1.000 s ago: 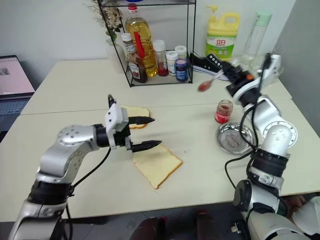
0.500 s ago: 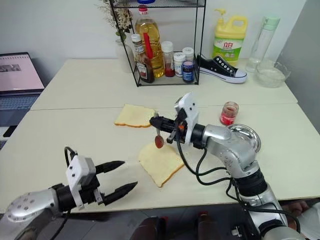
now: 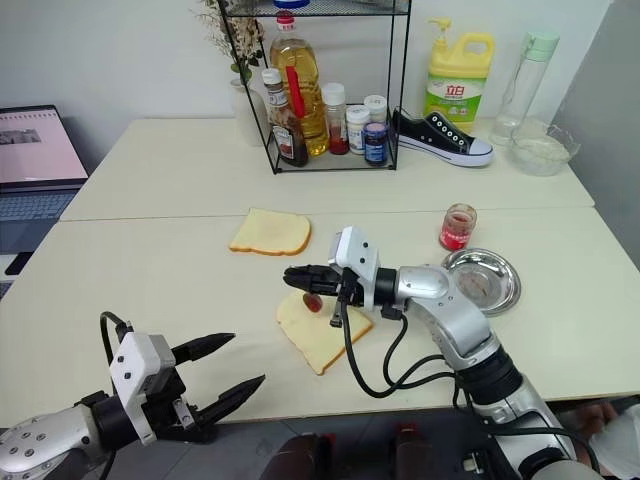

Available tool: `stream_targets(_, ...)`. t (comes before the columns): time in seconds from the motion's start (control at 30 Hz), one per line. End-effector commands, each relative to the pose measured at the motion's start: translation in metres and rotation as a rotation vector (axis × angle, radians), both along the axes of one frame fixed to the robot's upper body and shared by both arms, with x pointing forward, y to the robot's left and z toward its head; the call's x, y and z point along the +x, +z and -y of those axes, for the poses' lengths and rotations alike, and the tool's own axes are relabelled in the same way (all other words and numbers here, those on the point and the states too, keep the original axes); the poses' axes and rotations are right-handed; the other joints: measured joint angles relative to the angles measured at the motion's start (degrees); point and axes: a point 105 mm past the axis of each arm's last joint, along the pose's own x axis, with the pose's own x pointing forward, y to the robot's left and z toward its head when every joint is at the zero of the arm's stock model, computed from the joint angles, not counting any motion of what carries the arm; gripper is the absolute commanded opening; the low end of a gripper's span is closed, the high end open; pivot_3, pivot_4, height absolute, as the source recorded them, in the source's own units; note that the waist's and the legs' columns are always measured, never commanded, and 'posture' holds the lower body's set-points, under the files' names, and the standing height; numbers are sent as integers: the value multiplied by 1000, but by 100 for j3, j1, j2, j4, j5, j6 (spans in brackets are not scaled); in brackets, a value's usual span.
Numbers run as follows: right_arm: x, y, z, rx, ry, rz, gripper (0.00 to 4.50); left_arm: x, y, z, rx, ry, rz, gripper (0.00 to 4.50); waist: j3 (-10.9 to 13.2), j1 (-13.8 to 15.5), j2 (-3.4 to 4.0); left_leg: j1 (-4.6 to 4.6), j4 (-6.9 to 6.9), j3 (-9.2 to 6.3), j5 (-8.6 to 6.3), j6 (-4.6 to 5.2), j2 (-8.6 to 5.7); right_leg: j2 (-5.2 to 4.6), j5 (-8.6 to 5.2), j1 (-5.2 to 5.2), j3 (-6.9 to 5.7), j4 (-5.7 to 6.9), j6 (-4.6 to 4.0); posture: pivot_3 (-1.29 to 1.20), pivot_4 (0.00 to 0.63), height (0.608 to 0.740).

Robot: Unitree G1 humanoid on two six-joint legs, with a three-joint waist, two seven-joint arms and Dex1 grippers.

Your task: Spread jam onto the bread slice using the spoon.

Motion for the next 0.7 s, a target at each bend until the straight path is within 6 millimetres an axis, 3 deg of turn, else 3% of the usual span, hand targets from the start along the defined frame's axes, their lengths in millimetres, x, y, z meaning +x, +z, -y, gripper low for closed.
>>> stream_targets(0.03,-8,12,-3,42,25,35,37,3,7,7,-7,-36,44,4500,0,3,-1,0,0,-2,0,0,0,0,0,1,-1,0,0,0,150,740)
stream_targets(0.7,-16,15,-3,41,52,43,37,3,6,12,-4,-58,33,4500,-1,-3,-2,1,-1,-2,0,0,-1,0,0,2,0,-1,-1,0,150,740)
